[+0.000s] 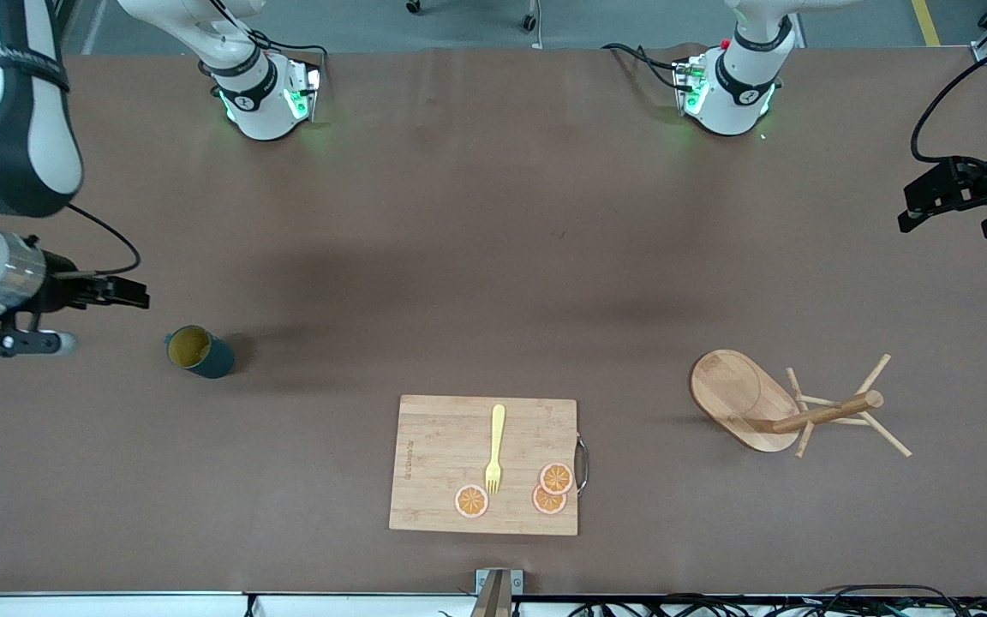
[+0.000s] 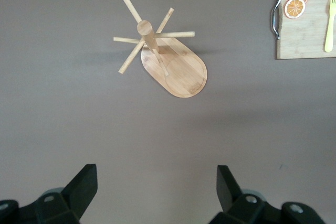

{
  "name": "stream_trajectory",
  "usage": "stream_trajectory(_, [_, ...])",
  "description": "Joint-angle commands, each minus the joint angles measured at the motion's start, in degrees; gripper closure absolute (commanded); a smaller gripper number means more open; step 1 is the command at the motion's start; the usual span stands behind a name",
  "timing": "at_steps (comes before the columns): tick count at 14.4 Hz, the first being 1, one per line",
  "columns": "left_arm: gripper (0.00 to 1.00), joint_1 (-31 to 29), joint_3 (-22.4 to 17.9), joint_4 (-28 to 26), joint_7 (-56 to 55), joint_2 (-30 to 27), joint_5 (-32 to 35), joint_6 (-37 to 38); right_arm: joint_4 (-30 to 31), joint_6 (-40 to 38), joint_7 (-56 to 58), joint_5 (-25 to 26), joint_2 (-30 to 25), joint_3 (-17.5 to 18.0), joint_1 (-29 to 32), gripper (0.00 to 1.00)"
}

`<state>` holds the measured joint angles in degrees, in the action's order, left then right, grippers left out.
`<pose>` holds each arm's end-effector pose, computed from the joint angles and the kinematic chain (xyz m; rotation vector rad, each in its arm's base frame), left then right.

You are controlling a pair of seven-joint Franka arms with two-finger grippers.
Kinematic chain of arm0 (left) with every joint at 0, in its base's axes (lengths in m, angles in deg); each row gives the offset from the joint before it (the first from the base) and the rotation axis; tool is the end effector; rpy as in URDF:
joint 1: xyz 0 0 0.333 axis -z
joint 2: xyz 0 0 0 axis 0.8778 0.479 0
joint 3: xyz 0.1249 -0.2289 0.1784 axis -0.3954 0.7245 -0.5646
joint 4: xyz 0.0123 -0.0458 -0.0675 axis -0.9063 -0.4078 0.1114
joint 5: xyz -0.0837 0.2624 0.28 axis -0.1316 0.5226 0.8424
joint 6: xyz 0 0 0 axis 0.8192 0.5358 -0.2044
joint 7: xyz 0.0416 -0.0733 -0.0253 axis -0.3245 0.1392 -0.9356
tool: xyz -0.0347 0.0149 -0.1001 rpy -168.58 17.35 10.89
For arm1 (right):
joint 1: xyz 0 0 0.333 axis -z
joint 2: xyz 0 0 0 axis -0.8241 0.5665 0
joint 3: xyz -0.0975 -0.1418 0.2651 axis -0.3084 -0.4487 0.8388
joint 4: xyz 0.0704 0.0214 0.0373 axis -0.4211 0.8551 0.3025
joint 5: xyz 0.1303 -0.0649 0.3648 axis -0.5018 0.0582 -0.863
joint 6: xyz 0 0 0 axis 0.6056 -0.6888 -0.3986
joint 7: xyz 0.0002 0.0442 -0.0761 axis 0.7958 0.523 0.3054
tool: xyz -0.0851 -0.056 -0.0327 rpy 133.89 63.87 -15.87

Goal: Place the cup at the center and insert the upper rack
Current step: 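Reach the right gripper down to the teal mug and grasp its rim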

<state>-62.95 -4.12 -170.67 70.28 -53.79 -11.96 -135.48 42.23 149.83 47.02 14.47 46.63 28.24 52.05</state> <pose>0.5605 -0.0227 0.6585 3.1084 -0.1277 0.0729 0.6116 -0.0166 0.4510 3.1278 0.0155 -0.2801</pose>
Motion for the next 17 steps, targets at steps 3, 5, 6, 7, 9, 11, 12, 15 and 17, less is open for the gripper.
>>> stream_trajectory(3, [0.0, -0.27, 0.41, -0.07, 0.61, -0.6, 0.11, -0.23, -1.3, 4.02, -0.26, 0.04, 7.97, -0.11, -2.18, 0.0])
stream_trajectory(5, [0.0, -0.27, 0.41, -0.07, 0.61, -0.6, 0.11, -0.23, -1.3, 4.3, -0.26, -0.13, 10.52, -0.11, -2.88, 0.0])
stream_trajectory(6, [0.0, -0.27, 0.41, -0.07, 0.61, -0.6, 0.02, -0.23, -1.3, 4.47, -0.35, -0.22, 11.31, -0.11, -3.14, 0.0])
stream_trajectory(7, [0.0, -0.27, 0.41, -0.07, 0.61, -0.6, 0.11, -0.23, -1.12, 5.0, -0.35, -0.48, 12.1, -0.11, -2.97, 0.0])
stream_trajectory(9, [0.0, -0.27, 0.41, -0.07, 0.61, -0.6, 0.02, -0.23, -0.77, 5.7, -0.43, -0.49, 13.77, -0.1, -2.71, 0.0])
stream_trajectory(11, [0.0, -0.27, 0.41, -0.07, 0.61, -0.6, 0.02, -0.23, -0.6, 5.79, -0.52, -0.57, 15.18, -0.02, -2.88, 0.0])
stream_trajectory(12, [0.0, -0.27, 0.41, -0.07, 0.61, -0.6, 0.02, -0.23, -0.42, 5.88, -0.52, -1.18, 15.88, -0.02, -2.62, 0.0])
stream_trajectory(15, [0.0, -0.27, 0.41, -0.07, 0.61, -0.6, -0.07, -0.23, -0.42, 8.69, -0.52, -3.21, 18.52, -0.11, -2.18, 0.0])
stream_trajectory(17, [0.0, -0.27, 0.41, -0.07, 0.61, -0.6, -0.07, -0.23, -0.33, 8.78, -0.52, -3.21, 19.14, -0.11, -2.18, 0.06])
